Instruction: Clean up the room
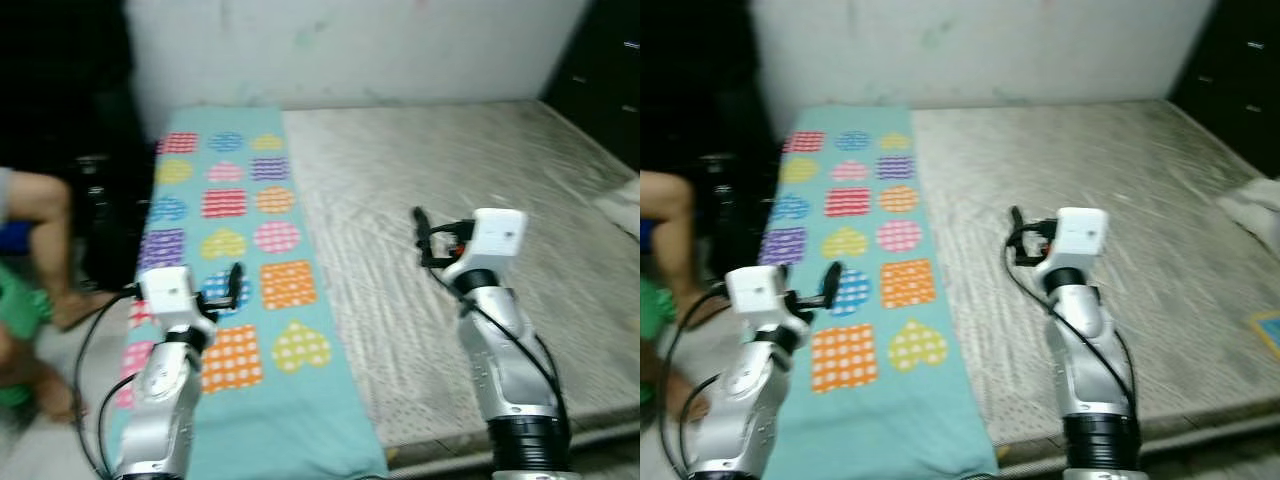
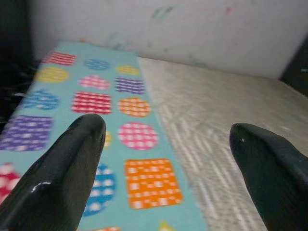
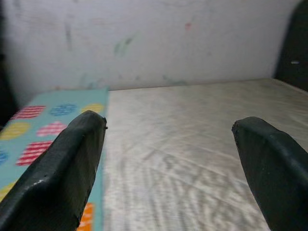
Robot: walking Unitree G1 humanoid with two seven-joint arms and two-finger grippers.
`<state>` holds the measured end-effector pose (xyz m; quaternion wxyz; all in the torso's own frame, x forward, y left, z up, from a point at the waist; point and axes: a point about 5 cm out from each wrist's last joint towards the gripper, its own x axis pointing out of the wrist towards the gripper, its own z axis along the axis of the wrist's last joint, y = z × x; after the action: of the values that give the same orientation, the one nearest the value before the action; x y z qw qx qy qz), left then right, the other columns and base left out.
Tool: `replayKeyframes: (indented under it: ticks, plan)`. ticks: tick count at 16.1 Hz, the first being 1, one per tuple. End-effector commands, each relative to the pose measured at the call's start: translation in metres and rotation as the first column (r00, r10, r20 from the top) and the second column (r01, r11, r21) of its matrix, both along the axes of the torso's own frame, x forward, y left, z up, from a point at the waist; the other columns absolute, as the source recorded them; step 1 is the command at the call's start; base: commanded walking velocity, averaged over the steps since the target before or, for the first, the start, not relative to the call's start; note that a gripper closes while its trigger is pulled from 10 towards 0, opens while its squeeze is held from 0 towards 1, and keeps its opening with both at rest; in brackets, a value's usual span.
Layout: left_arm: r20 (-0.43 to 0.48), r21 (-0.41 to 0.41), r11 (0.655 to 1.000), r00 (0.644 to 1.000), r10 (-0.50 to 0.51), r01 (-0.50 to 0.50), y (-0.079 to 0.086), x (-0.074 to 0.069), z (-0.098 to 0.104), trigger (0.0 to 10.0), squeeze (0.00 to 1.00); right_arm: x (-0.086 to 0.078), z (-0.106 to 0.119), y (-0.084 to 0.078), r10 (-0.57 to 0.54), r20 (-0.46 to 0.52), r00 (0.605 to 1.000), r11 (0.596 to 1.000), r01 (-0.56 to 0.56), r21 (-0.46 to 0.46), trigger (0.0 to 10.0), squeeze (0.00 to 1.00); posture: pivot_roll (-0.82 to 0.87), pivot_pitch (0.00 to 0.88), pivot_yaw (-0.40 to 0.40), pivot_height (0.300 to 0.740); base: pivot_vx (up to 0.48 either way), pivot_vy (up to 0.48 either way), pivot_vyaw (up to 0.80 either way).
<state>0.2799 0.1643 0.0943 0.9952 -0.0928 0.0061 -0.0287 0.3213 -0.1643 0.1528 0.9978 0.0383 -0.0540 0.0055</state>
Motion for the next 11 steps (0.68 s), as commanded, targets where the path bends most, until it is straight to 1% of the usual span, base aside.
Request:
replayKeyframes:
  ticks: [1, 6, 7, 8, 11]
  plan:
    - [-0.013, 0.013, 1.0, 1.0, 0.017, -0.017, 0.006, -0.0027, -0.0036, 10.0, 0.0, 0.0002, -0.0007, 0.0037, 0.011, -0.005, 1.0, 1.0, -0.011, 0.0, 10.0, 0.0, -0.08, 0.0, -0.016, 0.74, 0.0, 0.0, -0.54]
    - [-0.014, 0.009, 1.0, 1.0, 0.014, -0.014, 0.0055, -0.0028, -0.004, 10.0, 0.0, 0.0006, -0.0008, 0.0042, 0.012, -0.007, 1.0, 1.0, -0.012, -0.005, 10.0, 0.0, -0.08, 0.0, -0.015, 0.74, 0.0, 0.0, -0.49]
    - [-0.017, 0.013, 1.0, 1.0, 0.026, -0.026, 0.0056, -0.0024, -0.0041, 10.0, 0.0, 0.0003, -0.0015, 0.004, 0.011, -0.01, 1.0, 1.0, -0.012, -0.007, 10.0, 0.0, -0.08, 0.0, -0.016, 0.74, 0.0, 0.0, -0.47]
    - [-0.028, 0.012, 0.999, 0.998, 0.05, -0.049, 0.0065, -0.0017, -0.005, 10.0, 0.0, -0.0002, -0.0036, 0.0049, 0.011, -0.023, 1.0, 1.0, -0.012, -0.019, 10.0, 0.0, -0.08, 0.0, -0.018, 0.74, 0.0, 0.0, 0.0]
    - [-0.029, -0.003, 0.998, 0.998, 0.056, -0.056, 0.0058, -0.0016, -0.0042, 10.0, 0.0, -0.0004, -0.0046, 0.0075, 0.012, -0.028, 1.0, 0.999, -0.013, -0.035, 10.0, 0.0, -0.08, 0.0, -0.022, 0.74, 0.0, 0.0, 0.0]
